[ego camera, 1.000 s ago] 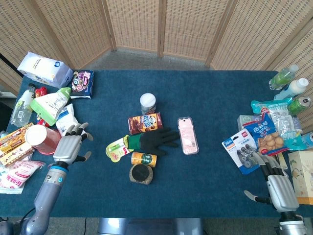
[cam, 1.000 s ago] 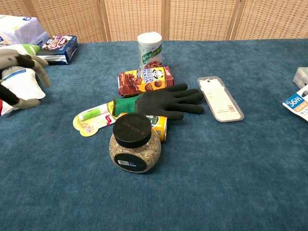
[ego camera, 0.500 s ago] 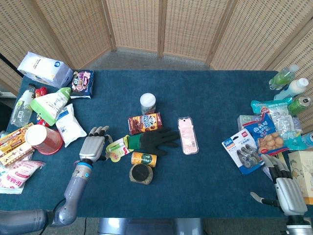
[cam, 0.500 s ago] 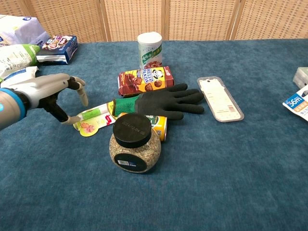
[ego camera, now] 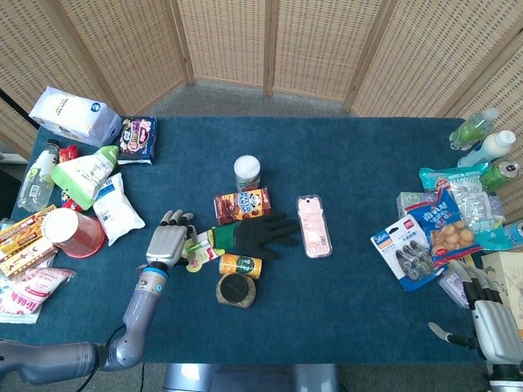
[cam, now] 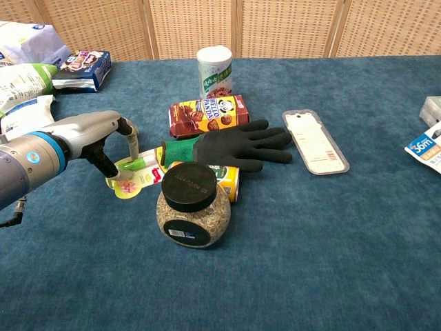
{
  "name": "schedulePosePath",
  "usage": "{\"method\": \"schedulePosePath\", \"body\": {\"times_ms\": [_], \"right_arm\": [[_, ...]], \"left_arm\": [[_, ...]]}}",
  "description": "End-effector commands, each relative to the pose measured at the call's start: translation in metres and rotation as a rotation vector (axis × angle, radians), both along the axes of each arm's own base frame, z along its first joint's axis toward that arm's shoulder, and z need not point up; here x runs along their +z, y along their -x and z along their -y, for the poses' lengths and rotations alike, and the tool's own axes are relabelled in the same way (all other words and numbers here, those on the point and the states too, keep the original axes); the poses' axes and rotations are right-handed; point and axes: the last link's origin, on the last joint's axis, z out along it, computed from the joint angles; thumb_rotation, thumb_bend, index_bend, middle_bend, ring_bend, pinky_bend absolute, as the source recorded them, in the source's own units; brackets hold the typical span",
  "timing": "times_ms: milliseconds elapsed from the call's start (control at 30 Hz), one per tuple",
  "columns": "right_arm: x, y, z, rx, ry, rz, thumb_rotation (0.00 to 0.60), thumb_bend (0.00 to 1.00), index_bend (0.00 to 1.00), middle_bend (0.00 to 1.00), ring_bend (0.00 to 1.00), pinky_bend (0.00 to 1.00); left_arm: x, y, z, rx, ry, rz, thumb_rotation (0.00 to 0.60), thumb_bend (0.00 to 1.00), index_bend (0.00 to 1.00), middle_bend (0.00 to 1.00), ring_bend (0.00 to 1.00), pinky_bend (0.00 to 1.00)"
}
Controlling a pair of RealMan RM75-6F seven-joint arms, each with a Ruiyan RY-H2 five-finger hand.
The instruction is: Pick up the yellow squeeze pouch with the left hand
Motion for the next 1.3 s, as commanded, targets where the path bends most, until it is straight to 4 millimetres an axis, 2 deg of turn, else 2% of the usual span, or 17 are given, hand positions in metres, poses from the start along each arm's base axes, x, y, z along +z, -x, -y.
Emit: {"method": "schedulePosePath", "body": {"times_ms": [33,200,367,700,1033,1167,1300], "right_arm": [[0.002,0.0,-0.001,-0.003,0.005,0.002,0.6,0.1,0.0,0.0,0.0,0.0],[0.004,0.0,-0.001,-0.005,0.013,0.01,0.596,0.1,0.0,0.0,0.0,0.0],[0.004,0.001,-0.001,-0.007,0.013,0.016,0.6,0.1,0.0,0.0,0.0,0.0],[-0.006,0.002,0.002,-0.006,-0.012,0.031,0.6,0.1,0.0,0.0,0.0,0.0],[-0.009,0.004,0.0,-0.002,-0.008,0.046,0.6,0.1,0.0,0.0,0.0,0.0],[-0.011,0.005,-0.001,-0.002,-0.007,0.052,0.6,0.1,0.0,0.0,0.0,0.0],[-0.012,0.004,0.0,0.003,-0.008,0.054,0.6,0.1,0.0,0.0,0.0,0.0]], "left_arm": [[0.0,0.001,-0.001,0.001,-0.007,-0.005,0.6,0.39,0.66,0.27,0.01,0.0],[0.011,0.003,-0.004,0.013,-0.038,0.021,0.6,0.42,0.77,0.33,0.04,0.0],[0.036,0.004,0.0,0.007,-0.067,0.069,0.6,0.42,0.78,0.35,0.05,0.0],[0.128,-0.024,0.018,-0.123,-0.251,0.276,0.6,0.43,0.78,0.35,0.05,0.0],[0.203,-0.064,0.037,-0.259,-0.394,0.433,0.6,0.43,0.77,0.34,0.05,0.0],[0.219,-0.071,0.043,-0.288,-0.427,0.45,0.6,0.43,0.76,0.34,0.05,0.0],[0.224,-0.072,0.046,-0.296,-0.434,0.456,0.6,0.42,0.76,0.34,0.05,0.0]]}}
